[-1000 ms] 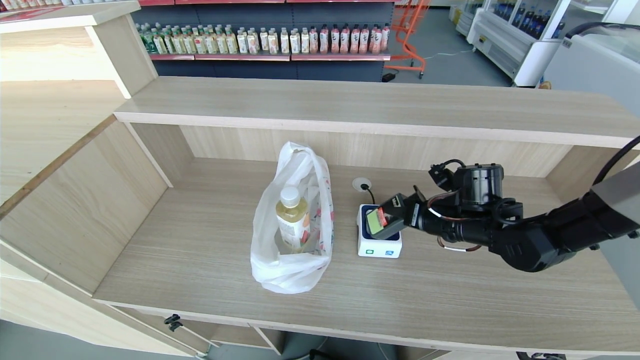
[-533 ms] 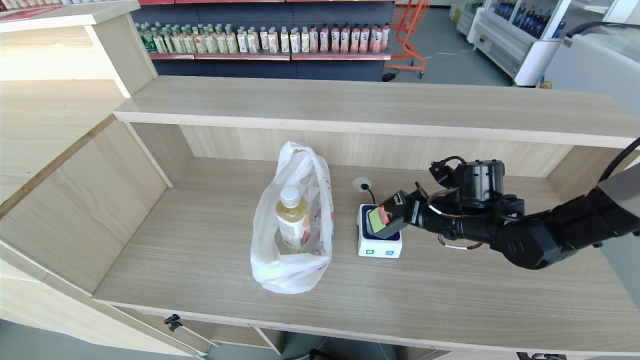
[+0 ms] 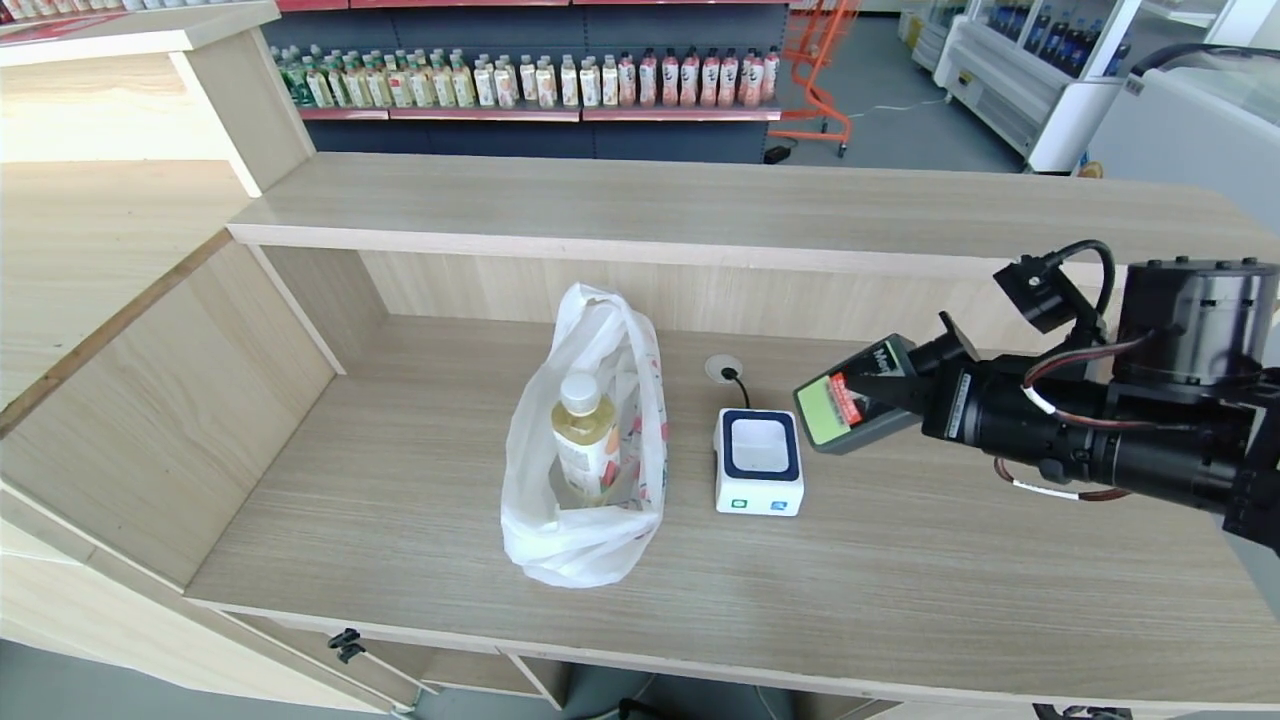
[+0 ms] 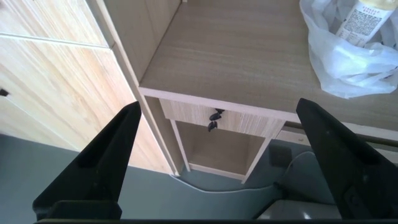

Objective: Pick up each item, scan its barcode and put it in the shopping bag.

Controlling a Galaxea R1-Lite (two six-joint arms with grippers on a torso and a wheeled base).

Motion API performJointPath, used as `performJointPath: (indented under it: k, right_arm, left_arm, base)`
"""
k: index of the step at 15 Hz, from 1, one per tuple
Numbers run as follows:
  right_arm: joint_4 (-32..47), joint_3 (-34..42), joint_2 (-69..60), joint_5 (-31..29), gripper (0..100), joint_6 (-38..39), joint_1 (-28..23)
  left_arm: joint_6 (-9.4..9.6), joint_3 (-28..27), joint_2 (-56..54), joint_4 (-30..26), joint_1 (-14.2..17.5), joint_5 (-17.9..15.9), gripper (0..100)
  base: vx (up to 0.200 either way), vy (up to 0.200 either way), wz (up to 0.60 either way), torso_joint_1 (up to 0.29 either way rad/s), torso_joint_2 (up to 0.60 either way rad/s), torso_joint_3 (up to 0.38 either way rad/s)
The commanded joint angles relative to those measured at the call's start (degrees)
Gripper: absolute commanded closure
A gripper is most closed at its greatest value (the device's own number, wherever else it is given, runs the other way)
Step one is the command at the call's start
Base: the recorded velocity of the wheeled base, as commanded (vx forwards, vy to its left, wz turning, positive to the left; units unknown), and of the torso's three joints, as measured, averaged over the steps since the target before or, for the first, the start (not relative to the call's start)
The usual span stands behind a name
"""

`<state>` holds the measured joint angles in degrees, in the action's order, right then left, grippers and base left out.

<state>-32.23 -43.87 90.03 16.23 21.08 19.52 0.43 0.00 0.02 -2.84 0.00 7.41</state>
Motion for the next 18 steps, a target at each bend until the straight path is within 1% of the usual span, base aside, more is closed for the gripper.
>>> performJointPath:
  k: [1, 3, 4, 8, 11, 12, 13, 15, 18]
  right_arm:
    - [-0.1, 1.2, -3.5, 0.0, 100, -0.2, -0.1]
    - [0.0, 0.5, -2.6, 0.0, 100, -0.7, -0.7]
    - [0.0, 0.5, -2.6, 0.0, 100, -0.7, -0.7]
    - [-0.1, 0.2, 0.0, -0.1, 100, -7.1, -1.1]
    - [-0.6, -0.1, 3.3, -1.1, 100, -16.6, -0.9]
    - [-1.0, -0.6, 4.5, -3.4, 100, -19.2, -0.2]
    - [-2.4, -1.6, 6.1, -4.6, 100, -19.4, 1.1]
    - [-6.7, -5.9, 11.4, -4.9, 100, -19.8, 1.8]
    - [-7.1, -13.9, 18.6, -4.8, 100, -19.7, 3.7]
  left_arm:
    - [0.01, 0.0, 0.0, -0.1, 0.0, 0.1, 0]
    - [0.01, 0.0, 0.0, -0.1, 0.0, 0.1, 0]
    - [0.01, 0.0, 0.0, -0.1, 0.0, 0.1, 0]
    - [-0.16, 0.0, 0.0, -0.1, 0.0, 0.1, 0]
    - [-0.16, 0.0, 0.0, -0.1, 0.0, 0.1, 0]
    - [-0.16, 0.0, 0.0, -0.1, 0.0, 0.1, 0]
    - [-0.16, 0.0, 0.0, -0.1, 0.0, 0.1, 0]
    - [-0.16, 0.0, 0.1, -0.1, 0.0, 0.1, 0]
    - [-0.16, 0.0, 0.1, -0.1, 0.0, 0.1, 0]
  base:
    - [0.000, 0.200, 0.00, 0.002, 0.00, 0.002]
    - [0.000, 0.200, 0.00, -0.002, 0.00, 0.012]
    - [0.000, 0.000, 0.00, 0.000, 0.00, 0.000]
    - [0.000, 0.000, 0.00, 0.000, 0.00, 0.000]
    - [0.000, 0.000, 0.00, 0.000, 0.00, 0.000]
    - [0.000, 0.000, 0.00, 0.000, 0.00, 0.000]
    - [0.000, 0.000, 0.00, 0.000, 0.00, 0.000]
    - [0.000, 0.000, 0.00, 0.000, 0.00, 0.000]
    - [0.000, 0.000, 0.00, 0.000, 0.00, 0.000]
